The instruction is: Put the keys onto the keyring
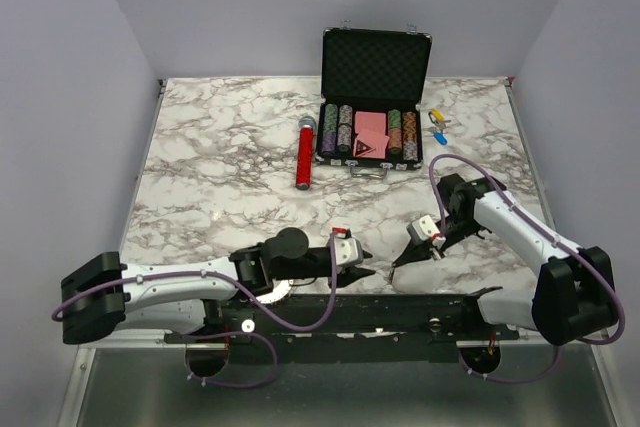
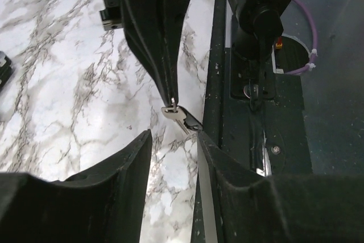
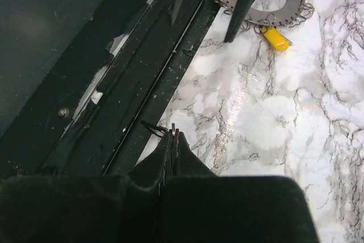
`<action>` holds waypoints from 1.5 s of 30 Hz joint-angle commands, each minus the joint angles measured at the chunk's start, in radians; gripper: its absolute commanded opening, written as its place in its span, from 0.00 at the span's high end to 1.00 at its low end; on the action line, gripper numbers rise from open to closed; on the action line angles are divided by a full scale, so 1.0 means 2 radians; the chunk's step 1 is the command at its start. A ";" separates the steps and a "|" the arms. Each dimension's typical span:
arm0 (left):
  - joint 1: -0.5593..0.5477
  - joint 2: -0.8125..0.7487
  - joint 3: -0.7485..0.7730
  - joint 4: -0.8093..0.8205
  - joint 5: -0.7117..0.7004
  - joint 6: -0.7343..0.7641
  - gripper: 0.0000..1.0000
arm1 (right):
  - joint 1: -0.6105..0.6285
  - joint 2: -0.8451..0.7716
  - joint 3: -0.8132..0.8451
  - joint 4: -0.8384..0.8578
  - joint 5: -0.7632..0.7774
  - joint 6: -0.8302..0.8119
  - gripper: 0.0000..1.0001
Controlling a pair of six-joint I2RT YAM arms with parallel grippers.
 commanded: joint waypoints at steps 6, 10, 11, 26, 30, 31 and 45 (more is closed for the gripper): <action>-0.048 0.090 0.033 0.055 -0.054 0.047 0.55 | 0.005 -0.014 -0.005 -0.043 -0.030 -0.096 0.99; -0.056 0.118 0.041 0.063 -0.084 0.047 0.55 | 0.004 -0.013 -0.005 -0.042 -0.033 -0.094 0.99; -0.058 0.123 0.044 0.065 -0.093 0.046 0.56 | 0.005 -0.014 -0.005 -0.042 -0.033 -0.093 0.99; -0.060 0.165 0.056 0.087 -0.113 0.030 0.69 | 0.005 -0.012 -0.005 -0.041 -0.043 -0.084 0.99; -0.061 0.169 0.057 0.091 -0.111 0.029 0.69 | 0.005 -0.010 -0.004 -0.041 -0.045 -0.082 0.99; -0.061 0.170 0.057 0.091 -0.111 0.029 0.69 | 0.005 -0.011 -0.004 -0.041 -0.045 -0.081 0.99; -0.062 0.178 0.058 0.103 -0.111 0.022 0.75 | 0.004 -0.008 -0.005 -0.041 -0.051 -0.079 0.99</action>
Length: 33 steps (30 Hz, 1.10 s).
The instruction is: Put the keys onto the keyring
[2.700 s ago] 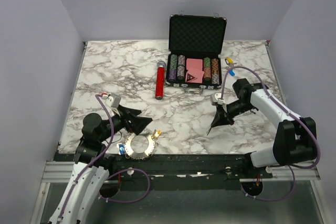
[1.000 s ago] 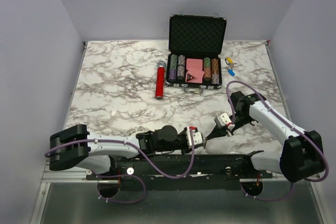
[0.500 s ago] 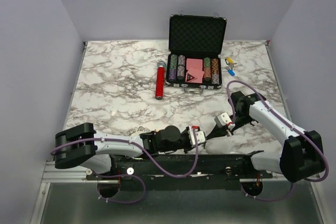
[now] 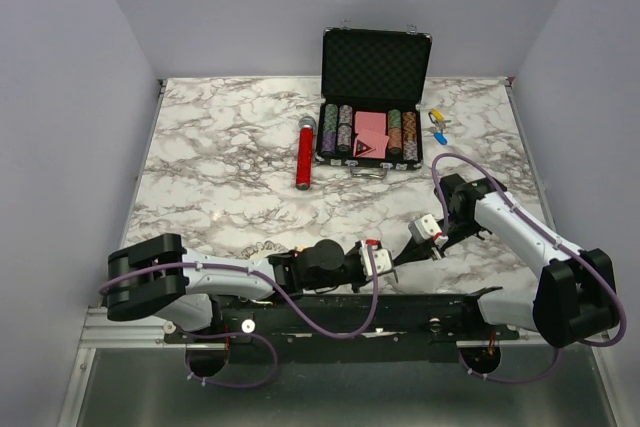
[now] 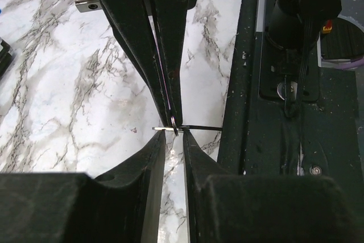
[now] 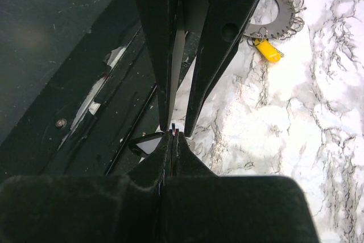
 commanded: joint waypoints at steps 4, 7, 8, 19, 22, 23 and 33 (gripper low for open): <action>-0.005 0.011 0.017 0.021 -0.005 -0.011 0.77 | 0.002 0.000 -0.005 -0.042 -0.028 -0.077 0.99; -0.005 0.011 0.016 0.024 -0.008 -0.014 0.77 | 0.002 0.001 -0.005 -0.041 -0.029 -0.077 0.99; -0.005 0.010 0.016 0.025 -0.010 -0.014 0.77 | 0.002 0.001 -0.004 -0.042 -0.028 -0.077 0.99; -0.005 0.005 0.011 0.029 -0.027 -0.023 0.83 | 0.003 0.001 -0.005 -0.035 -0.029 -0.067 0.99; -0.005 0.004 0.011 0.031 -0.034 -0.024 0.90 | 0.003 0.002 -0.005 -0.035 -0.029 -0.063 0.99; -0.005 0.005 0.010 0.032 -0.037 -0.025 0.90 | 0.002 0.002 -0.005 -0.033 -0.029 -0.062 0.99; -0.005 0.001 0.006 0.036 -0.049 -0.039 0.77 | 0.003 0.001 -0.007 -0.025 -0.029 -0.047 0.99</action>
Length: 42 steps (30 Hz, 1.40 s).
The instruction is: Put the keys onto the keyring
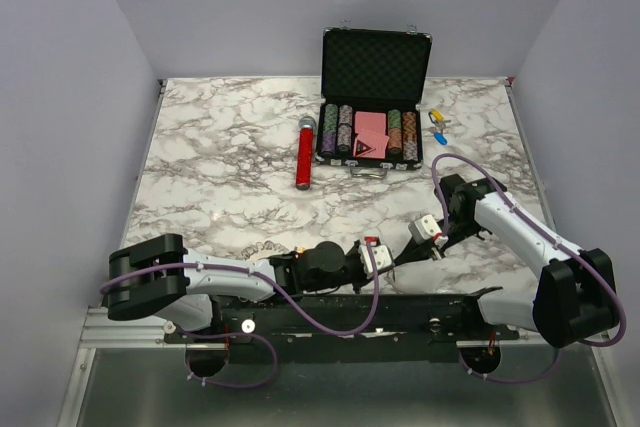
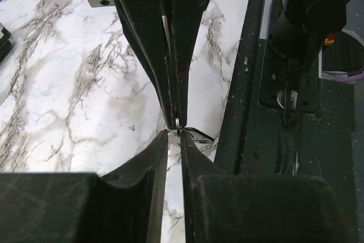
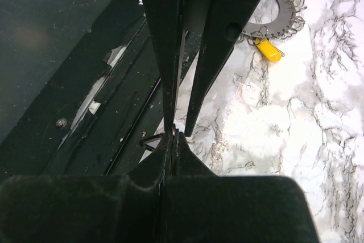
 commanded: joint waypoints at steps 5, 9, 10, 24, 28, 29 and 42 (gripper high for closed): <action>-0.002 -0.004 0.007 0.027 -0.013 -0.007 0.84 | 0.003 0.001 -0.004 -0.020 -0.031 -0.034 0.99; -0.003 -0.006 0.008 0.021 -0.007 -0.003 1.00 | 0.003 0.000 -0.003 -0.018 -0.033 -0.025 0.98; -0.002 -0.007 0.007 0.017 -0.007 -0.001 1.00 | 0.002 0.001 -0.003 -0.017 -0.033 -0.022 0.98; -0.001 -0.061 -0.001 -0.110 0.010 -0.007 1.00 | 0.003 -0.025 0.041 0.022 -0.011 0.170 0.63; 0.002 -0.068 0.018 -0.176 0.022 -0.011 1.00 | 0.003 -0.028 0.055 0.021 -0.008 0.202 0.60; 0.001 -0.070 0.025 -0.195 0.036 -0.012 1.00 | 0.003 -0.029 0.055 0.022 -0.008 0.207 0.60; 0.024 -0.049 0.138 -0.371 0.088 -0.051 1.00 | 0.012 -0.023 0.031 0.072 -0.001 0.277 0.57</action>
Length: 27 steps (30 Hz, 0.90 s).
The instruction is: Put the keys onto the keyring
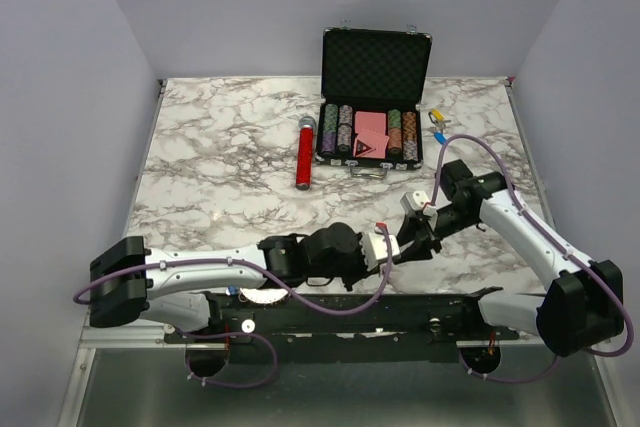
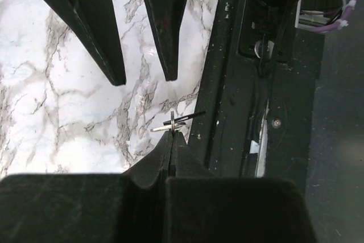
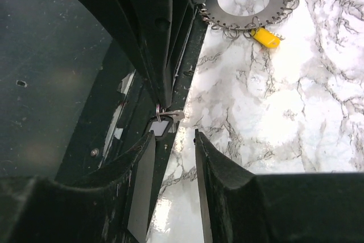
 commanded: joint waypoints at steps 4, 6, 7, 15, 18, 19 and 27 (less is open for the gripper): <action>0.019 0.021 0.054 -0.094 0.047 -0.033 1.00 | 0.007 0.005 -0.006 0.006 0.001 0.001 0.57; 0.023 0.023 0.054 -0.093 0.050 -0.036 1.00 | 0.009 0.008 -0.006 -0.006 -0.002 -0.016 0.57; 0.024 0.023 0.055 -0.092 0.052 -0.038 1.00 | 0.011 0.011 -0.006 -0.009 -0.004 -0.022 0.57; 0.032 0.016 0.044 -0.058 0.047 -0.052 1.00 | 0.025 0.020 -0.013 -0.007 -0.013 -0.026 0.57; 0.034 -0.001 0.004 0.016 0.040 -0.066 1.00 | 0.027 0.023 -0.013 0.007 -0.028 -0.013 0.57; 0.035 -0.008 -0.012 0.048 0.037 -0.070 1.00 | 0.027 0.023 -0.011 0.011 -0.034 -0.010 0.57; 0.035 -0.055 -0.143 0.273 0.007 -0.098 1.00 | 0.027 0.027 0.004 0.011 -0.058 0.005 0.58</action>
